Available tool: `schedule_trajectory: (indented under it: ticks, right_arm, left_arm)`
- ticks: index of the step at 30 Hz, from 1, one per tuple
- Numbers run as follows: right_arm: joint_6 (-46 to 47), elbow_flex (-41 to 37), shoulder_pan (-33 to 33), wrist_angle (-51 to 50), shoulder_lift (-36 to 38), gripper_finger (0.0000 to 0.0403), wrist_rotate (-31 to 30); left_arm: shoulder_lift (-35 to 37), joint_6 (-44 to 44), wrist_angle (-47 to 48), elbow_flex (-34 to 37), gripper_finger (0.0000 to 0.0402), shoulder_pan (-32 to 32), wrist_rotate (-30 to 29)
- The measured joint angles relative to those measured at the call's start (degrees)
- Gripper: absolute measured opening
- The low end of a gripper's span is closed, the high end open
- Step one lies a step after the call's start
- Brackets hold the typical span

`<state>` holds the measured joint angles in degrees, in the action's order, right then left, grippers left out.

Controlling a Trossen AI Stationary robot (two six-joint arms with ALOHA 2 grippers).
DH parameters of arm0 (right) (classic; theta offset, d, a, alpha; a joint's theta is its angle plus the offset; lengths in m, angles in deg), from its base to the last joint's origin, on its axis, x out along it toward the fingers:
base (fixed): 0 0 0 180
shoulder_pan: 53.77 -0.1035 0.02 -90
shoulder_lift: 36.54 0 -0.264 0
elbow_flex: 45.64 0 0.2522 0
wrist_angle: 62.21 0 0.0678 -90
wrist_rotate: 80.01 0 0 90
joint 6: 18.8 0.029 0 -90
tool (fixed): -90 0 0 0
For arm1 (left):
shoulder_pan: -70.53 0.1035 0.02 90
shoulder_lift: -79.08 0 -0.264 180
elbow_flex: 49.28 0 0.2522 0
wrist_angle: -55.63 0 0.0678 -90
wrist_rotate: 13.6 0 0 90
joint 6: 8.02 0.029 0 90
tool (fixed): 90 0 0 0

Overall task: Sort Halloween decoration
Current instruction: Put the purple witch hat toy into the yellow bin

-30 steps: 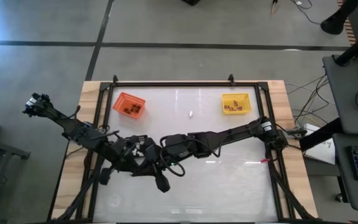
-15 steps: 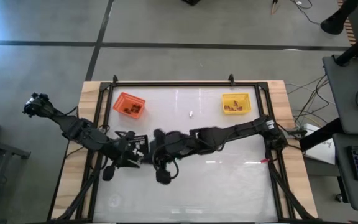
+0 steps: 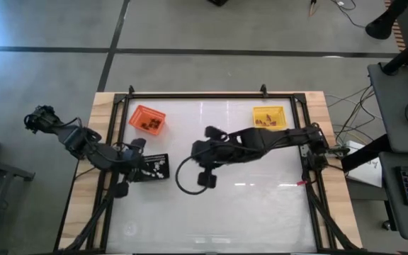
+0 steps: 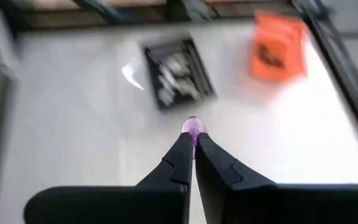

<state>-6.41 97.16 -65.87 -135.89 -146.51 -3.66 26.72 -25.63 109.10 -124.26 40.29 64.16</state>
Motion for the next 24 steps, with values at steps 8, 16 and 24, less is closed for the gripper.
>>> schedule_trajectory:
  ticks: [8, 16, 24]
  right_arm:
    - [6.15, -0.09, 3.21, -21.28, 1.38, 0.0008, -8.36]
    - [7.11, -0.67, 9.85, -30.11, 1.46, 0.0008, -8.77]
    - [2.0, -1.92, 18.51, -30.07, 1.74, 0.0008, -4.83]
  left_arm:
    - [0.13, 0.0, 3.74, -0.1, 0.0055, -0.01, -2.73]
    - [0.34, 0.43, 5.87, -0.08, 0.0055, 0.0, -12.58]
    - [0.39, -0.39, 10.53, -0.06, 0.0054, 0.86, -17.5]
